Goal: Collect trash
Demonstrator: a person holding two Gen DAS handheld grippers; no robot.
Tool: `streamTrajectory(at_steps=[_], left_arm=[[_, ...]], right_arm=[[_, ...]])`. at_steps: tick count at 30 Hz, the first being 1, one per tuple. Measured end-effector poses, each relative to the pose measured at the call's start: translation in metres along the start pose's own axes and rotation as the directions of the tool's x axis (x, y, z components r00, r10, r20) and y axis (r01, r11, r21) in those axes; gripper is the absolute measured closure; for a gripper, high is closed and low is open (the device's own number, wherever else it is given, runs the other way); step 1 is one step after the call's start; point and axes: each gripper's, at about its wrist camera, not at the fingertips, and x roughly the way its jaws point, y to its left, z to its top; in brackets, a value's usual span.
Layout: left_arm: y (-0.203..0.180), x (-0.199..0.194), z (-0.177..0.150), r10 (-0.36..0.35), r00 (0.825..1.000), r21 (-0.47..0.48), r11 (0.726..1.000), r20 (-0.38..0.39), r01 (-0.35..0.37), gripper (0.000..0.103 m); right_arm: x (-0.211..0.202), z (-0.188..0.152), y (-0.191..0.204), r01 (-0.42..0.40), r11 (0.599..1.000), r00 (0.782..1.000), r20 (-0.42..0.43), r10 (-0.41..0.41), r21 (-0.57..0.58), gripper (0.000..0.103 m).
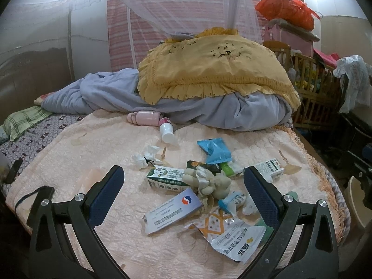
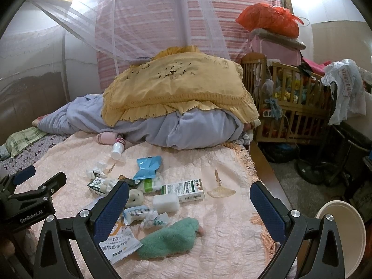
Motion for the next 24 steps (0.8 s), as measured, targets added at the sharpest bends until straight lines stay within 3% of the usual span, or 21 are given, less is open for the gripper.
streamTrajectory(at_steps=[24], left_arm=[[0.007, 0.012, -0.007, 0.010, 1.000, -0.007, 1.000, -0.021, -0.010, 0.001]], right_arm=[[0.013, -0.003, 0.000, -0.017, 1.000, 0.999, -0.049, 0.018, 0.010, 0.000]])
